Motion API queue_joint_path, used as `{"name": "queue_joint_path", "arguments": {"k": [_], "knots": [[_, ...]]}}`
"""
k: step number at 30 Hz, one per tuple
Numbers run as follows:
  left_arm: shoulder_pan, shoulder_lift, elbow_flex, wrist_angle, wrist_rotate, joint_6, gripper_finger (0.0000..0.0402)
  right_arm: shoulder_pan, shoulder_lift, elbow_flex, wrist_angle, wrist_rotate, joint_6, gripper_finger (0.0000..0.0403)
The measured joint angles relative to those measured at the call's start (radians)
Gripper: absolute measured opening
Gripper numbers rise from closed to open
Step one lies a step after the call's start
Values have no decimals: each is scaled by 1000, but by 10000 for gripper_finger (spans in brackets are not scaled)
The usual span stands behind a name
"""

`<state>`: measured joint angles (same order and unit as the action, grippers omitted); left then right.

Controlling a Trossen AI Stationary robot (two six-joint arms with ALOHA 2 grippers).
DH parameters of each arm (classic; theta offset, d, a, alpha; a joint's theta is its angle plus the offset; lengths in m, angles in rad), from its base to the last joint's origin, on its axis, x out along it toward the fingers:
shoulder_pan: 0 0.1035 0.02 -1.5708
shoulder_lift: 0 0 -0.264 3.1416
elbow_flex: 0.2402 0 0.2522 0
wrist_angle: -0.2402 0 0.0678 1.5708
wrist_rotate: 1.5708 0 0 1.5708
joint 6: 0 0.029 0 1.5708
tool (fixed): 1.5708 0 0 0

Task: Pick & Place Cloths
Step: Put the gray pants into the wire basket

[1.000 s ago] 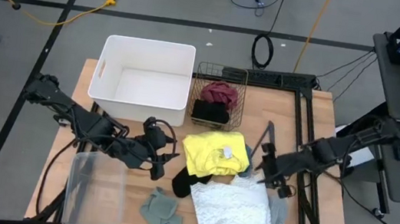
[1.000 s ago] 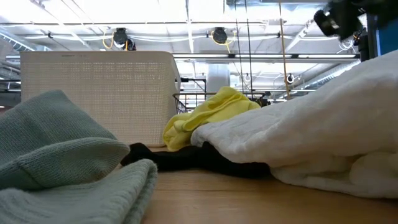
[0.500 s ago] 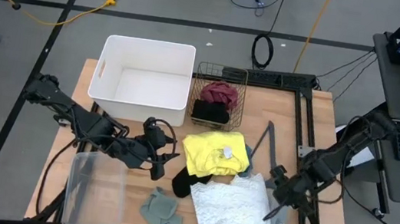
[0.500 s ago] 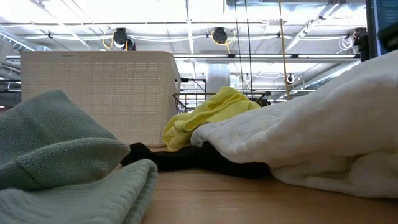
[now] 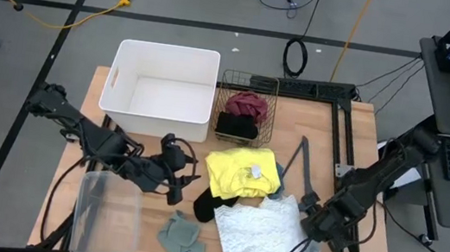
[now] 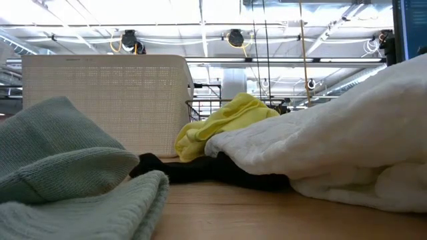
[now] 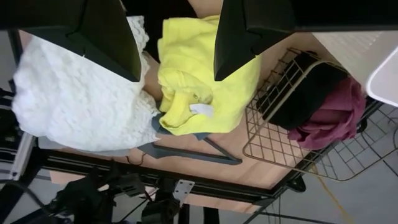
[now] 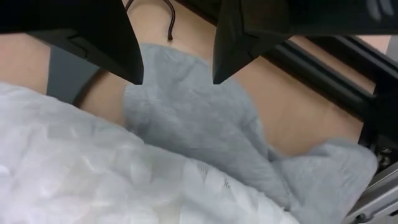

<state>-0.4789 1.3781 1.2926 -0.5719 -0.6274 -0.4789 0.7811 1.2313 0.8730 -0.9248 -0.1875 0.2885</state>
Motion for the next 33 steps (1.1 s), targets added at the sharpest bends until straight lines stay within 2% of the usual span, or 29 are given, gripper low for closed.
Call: {"name": "queue_joint_path", "arguments": {"k": [8, 17, 21, 26, 29, 33], "knots": [[-64, 0, 0, -2, 2, -20, 207, 0, 108, -34, 53, 5, 71, 187], [-144, 0, 0, -2, -1, -32, 207, 0, 221, -147, 209, 8, 270, 177], [-164, 0, 0, -2, -2, -40, 207, -1, 251, -156, 199, 8, 306, 139], [-178, 0, 0, -2, -2, -31, 207, -1, 242, -157, 202, -2, 348, 62], [-180, 0, 0, -1, -2, -26, 207, -1, 215, -158, 203, -45, 375, 15], [-180, 0, 0, -1, -2, -4, 207, 0, 161, -164, 194, -137, 390, 13]]}}
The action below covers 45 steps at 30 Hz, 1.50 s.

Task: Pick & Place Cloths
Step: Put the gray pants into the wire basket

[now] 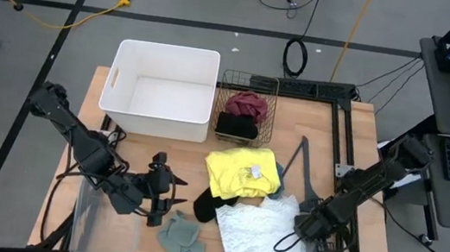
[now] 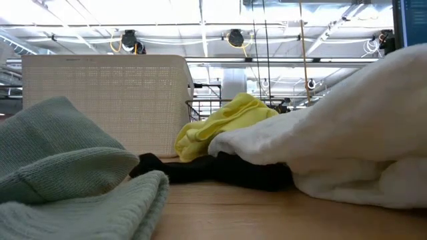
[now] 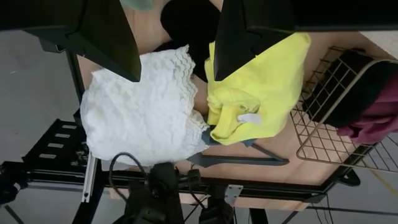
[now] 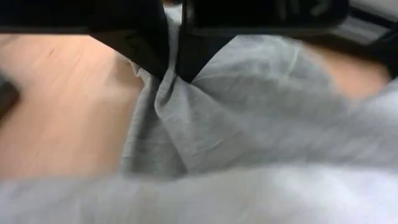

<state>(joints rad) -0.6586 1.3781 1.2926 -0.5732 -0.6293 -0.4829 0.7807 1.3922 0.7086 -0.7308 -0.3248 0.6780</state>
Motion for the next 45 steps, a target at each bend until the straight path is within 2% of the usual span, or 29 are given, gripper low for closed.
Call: {"name": "queue_joint_path", "arguments": {"k": [7, 12, 19, 25, 31, 35, 40, 45], "knots": [[1, 0, 0, 0, 0, 35, 207, 0, -186, 1, -5, -216, 85, 5], [5, 0, 0, 1, 0, 54, 207, 0, -355, 2, 18, -281, 209, 3], [5, 0, 0, 1, -1, 66, 207, 0, -587, 3, 178, -255, 408, 1], [14, 0, 0, 2, -5, 70, 207, 0, -717, 3, 385, -42, 451, 1], [48, 0, 0, 2, -8, 70, 207, -1, -763, 4, 533, 214, 251, 1], [67, -5, 0, 5, -5, 70, 207, -25, -762, 4, 623, 335, 60, 0], [79, -6, 0, 57, 0, 119, 207, -81, -763, 4, 766, 489, -271, 0], [77, -6, 0, 55, 4, 106, 207, -153, -763, 5, 907, 598, -636, 0]]}}
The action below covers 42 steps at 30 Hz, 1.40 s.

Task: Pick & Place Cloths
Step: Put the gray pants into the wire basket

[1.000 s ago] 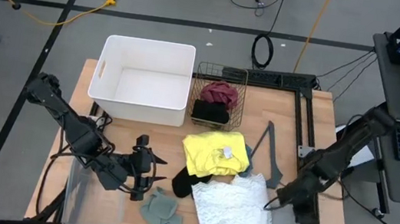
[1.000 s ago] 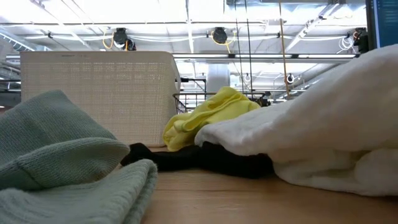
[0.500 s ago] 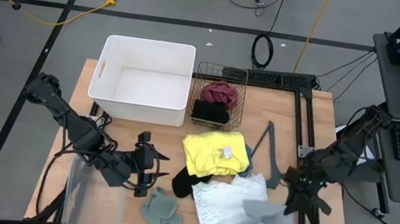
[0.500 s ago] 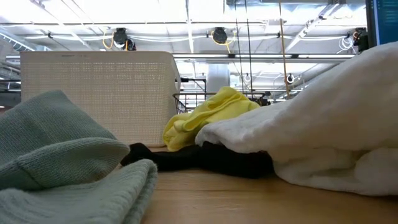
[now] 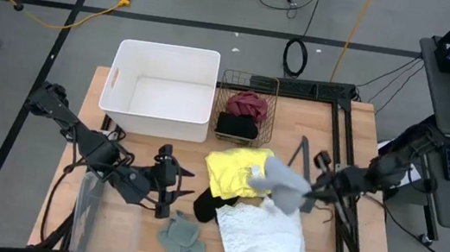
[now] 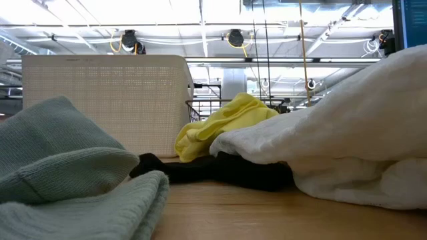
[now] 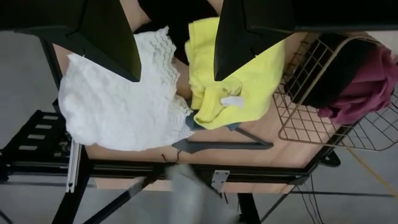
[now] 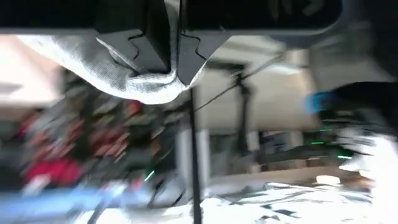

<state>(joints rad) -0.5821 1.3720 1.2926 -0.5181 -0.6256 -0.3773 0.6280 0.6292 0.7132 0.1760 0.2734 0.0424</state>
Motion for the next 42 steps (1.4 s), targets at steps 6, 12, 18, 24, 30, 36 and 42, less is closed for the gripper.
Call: {"name": "queue_joint_path", "arguments": {"k": [6, 12, 18, 24, 30, 36, 42], "knots": [[-9, 0, 0, 30, 0, -8, 207, -104, -1, 0, 90, 42, -263, 0], [-1, -18, -110, 209, 31, 38, 207, -224, 0, 0, 90, 41, -320, 0], [0, -97, -287, 432, 53, 54, 207, -332, 2, 0, 90, -44, -320, 0], [-34, -227, -455, 601, 53, 102, 207, -432, 37, 0, 108, -142, -319, 0], [-71, -361, -563, 648, 50, 122, 207, -537, 123, 0, 156, -209, -323, 0], [-86, -490, -648, 643, 50, 143, 207, -649, 240, 0, 272, -227, -387, 0], [-102, -613, -723, 641, 50, 143, 207, -772, 371, 0, 378, -227, -403, 0]]}}
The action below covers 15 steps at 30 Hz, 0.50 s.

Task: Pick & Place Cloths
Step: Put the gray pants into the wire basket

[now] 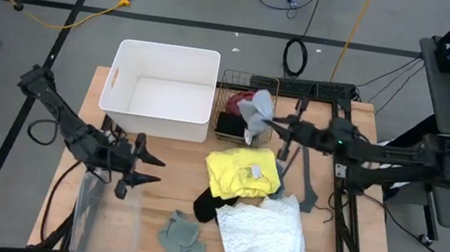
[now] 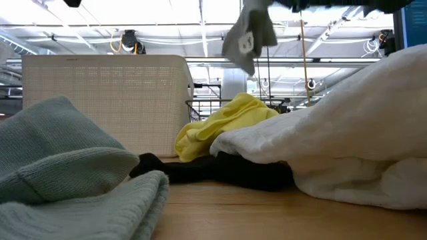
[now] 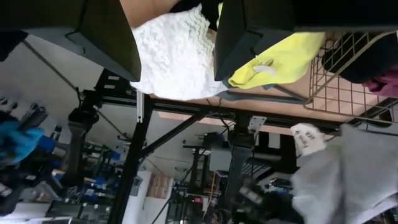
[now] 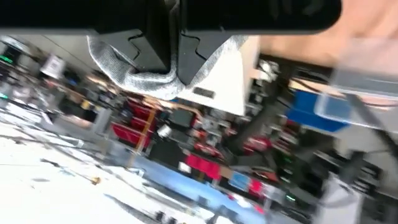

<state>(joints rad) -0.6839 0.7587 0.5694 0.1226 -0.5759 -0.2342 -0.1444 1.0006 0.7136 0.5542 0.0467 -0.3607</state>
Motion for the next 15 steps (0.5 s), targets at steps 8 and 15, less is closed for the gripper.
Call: {"name": "queue_joint_path", "arguments": {"k": [8, 15], "knots": [[-33, -112, -18, -101, 2, -3, 207, -139, 181, 0, 139, 0, 10, 0], [-37, -174, -18, -149, 2, -1, 207, -231, 311, 0, 257, -72, 81, 0]]}}
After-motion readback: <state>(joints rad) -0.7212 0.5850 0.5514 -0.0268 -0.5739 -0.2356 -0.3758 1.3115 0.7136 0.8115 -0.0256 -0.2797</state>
